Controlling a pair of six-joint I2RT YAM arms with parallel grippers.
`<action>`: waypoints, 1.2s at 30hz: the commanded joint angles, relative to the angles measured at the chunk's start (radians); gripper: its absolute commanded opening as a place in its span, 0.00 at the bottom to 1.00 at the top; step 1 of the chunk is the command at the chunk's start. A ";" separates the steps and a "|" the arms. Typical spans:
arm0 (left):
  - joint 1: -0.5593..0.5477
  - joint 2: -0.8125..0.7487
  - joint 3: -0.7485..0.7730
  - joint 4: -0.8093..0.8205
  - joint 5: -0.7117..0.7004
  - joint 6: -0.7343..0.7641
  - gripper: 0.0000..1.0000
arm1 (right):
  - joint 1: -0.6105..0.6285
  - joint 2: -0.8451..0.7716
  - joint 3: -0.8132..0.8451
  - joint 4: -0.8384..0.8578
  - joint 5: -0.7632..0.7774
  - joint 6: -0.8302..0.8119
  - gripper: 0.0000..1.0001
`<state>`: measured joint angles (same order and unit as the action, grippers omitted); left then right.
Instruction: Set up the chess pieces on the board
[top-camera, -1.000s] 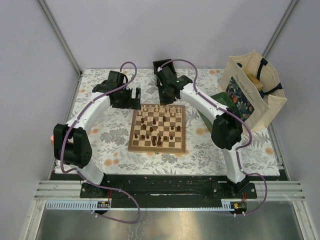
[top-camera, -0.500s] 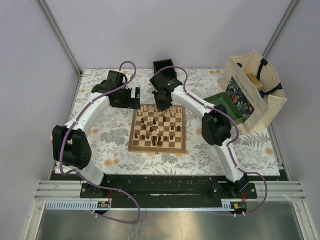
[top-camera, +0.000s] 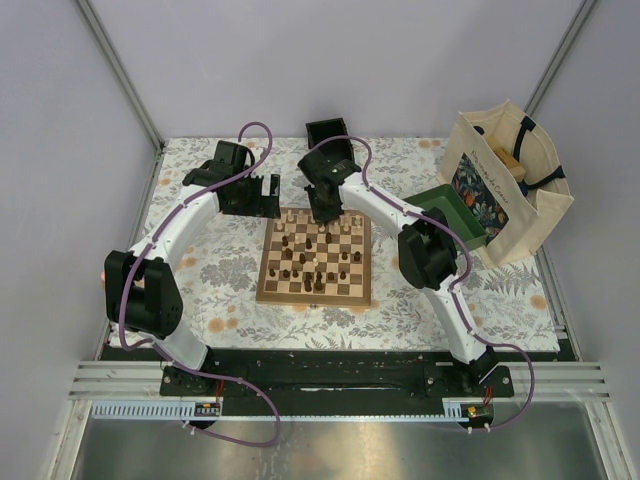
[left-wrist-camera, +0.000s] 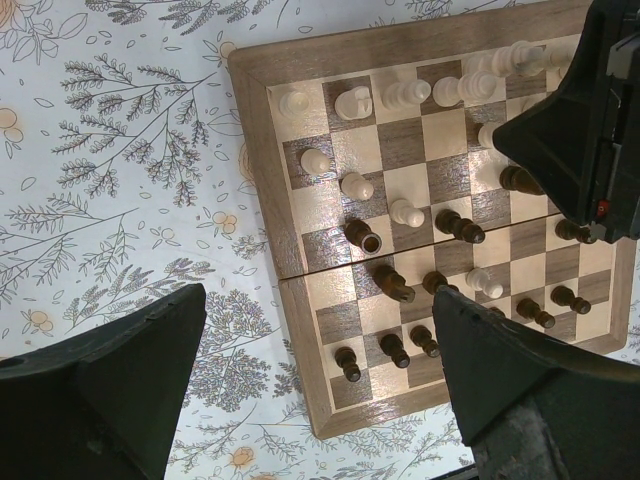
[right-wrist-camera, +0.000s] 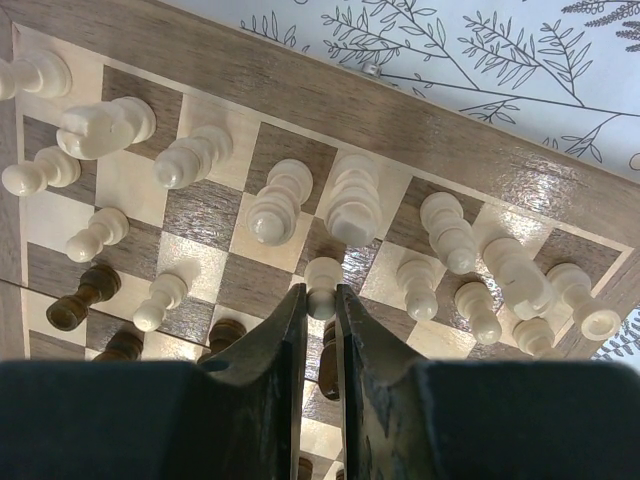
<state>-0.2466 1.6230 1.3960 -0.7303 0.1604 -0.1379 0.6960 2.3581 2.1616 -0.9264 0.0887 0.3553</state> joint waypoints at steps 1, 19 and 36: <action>0.004 -0.037 -0.009 0.031 -0.013 0.012 0.99 | 0.011 0.006 0.052 -0.009 0.032 -0.015 0.23; 0.006 -0.038 -0.008 0.025 -0.009 0.012 0.99 | 0.011 0.000 0.087 -0.029 0.016 -0.021 0.36; 0.004 -0.060 -0.011 0.029 -0.042 0.004 0.99 | 0.077 -0.356 -0.304 0.104 -0.086 -0.009 0.42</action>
<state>-0.2466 1.6089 1.3960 -0.7307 0.1448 -0.1352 0.7353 2.0861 1.9224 -0.8871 0.0471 0.3374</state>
